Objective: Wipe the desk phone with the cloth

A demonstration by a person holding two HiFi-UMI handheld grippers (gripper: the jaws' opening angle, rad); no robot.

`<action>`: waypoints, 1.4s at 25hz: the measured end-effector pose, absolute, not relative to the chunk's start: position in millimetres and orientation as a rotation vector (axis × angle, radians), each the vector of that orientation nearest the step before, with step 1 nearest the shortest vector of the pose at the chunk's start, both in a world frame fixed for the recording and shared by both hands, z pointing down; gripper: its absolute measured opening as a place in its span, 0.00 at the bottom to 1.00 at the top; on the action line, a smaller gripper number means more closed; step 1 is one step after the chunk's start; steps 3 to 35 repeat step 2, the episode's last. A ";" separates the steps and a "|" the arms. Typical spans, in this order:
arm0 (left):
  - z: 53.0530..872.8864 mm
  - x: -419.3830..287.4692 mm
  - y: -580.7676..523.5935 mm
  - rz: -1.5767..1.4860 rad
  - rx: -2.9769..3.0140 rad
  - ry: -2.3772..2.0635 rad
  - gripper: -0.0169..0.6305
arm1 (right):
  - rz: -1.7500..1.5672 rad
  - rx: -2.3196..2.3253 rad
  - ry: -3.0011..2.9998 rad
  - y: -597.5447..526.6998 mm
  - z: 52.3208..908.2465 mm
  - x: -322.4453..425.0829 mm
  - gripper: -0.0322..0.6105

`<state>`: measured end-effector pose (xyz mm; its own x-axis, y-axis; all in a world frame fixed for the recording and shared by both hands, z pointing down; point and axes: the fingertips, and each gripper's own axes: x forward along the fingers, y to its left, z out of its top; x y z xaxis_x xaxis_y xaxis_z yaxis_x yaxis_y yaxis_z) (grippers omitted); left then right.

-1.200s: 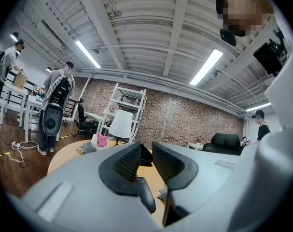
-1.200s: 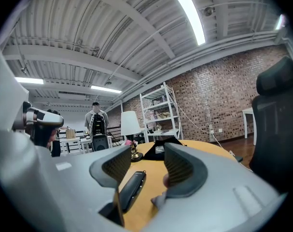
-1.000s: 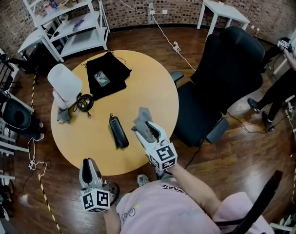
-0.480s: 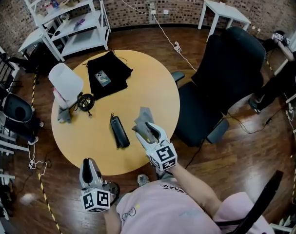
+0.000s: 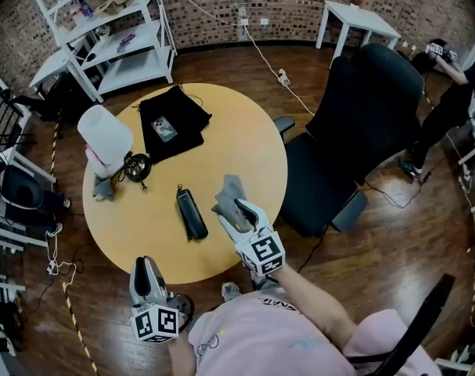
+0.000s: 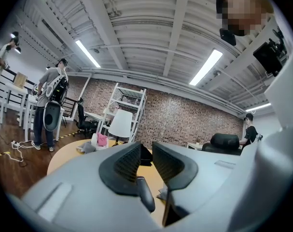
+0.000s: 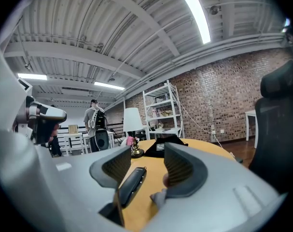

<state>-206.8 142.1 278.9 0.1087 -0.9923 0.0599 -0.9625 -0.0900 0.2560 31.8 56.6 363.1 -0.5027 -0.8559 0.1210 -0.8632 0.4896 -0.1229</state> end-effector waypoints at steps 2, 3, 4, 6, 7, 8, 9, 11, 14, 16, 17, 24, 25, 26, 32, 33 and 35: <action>279.3 -206.8 142.7 -0.186 2.155 -1.945 0.15 | 0.260 1.541 -2.673 57.6 363.6 31.4 0.38; 279.3 -206.8 142.7 -0.186 2.155 -1.945 0.15 | 0.260 1.541 -2.673 57.6 363.6 31.4 0.38; 279.3 -206.8 142.7 -0.186 2.155 -1.945 0.15 | 0.260 1.541 -2.673 57.6 363.6 31.4 0.38; 279.3 -206.8 142.7 -0.186 2.155 -1.945 0.15 | 0.260 1.541 -2.673 57.6 363.6 31.4 0.38; 279.3 -206.8 142.7 -0.186 2.155 -1.945 0.15 | 0.260 1.541 -2.673 57.6 363.6 31.4 0.38; 279.3 -206.8 142.7 -0.186 2.155 -1.945 0.15 | 0.260 1.541 -2.673 57.6 363.6 31.4 0.38; 279.3 -206.8 142.7 -0.186 2.155 -1.945 0.15 | 0.260 1.541 -2.673 57.6 363.6 31.4 0.38; 279.3 -206.8 142.7 -0.186 2.155 -1.945 0.15 | 0.260 1.541 -2.673 57.6 363.6 31.4 0.38; 279.3 -206.8 142.7 -0.186 2.155 -1.945 0.15 | 0.260 1.541 -2.673 57.6 363.6 31.4 0.38; 279.3 -206.8 142.7 -0.186 2.155 -1.945 0.15 | 0.260 1.541 -2.673 57.6 363.6 31.4 0.38; 279.3 -206.8 142.7 -0.186 2.155 -1.945 0.15 | 0.260 1.541 -2.673 57.6 363.6 31.4 0.38; 279.3 -206.8 142.7 -0.186 2.155 -1.945 0.15 | 0.260 1.541 -2.673 57.6 363.6 31.4 0.38; 279.3 -206.8 142.7 -0.186 2.155 -1.945 0.15 | 0.260 1.541 -2.673 57.6 363.6 31.4 0.38; 279.3 -206.8 142.7 -0.186 2.155 -1.945 0.15 | 0.260 1.541 -2.673 57.6 363.6 31.4 0.38; 279.3 -206.8 142.7 -0.186 2.155 -1.945 0.15 | 0.260 1.541 -2.673 57.6 363.6 31.4 0.38; 279.3 -206.8 142.7 -0.186 2.155 -1.945 0.15 | 0.260 1.541 -2.673 57.6 363.6 31.4 0.38; 279.3 -206.8 142.7 -0.186 2.155 -1.945 0.15 | 0.260 1.541 -2.673 57.6 363.6 31.4 0.38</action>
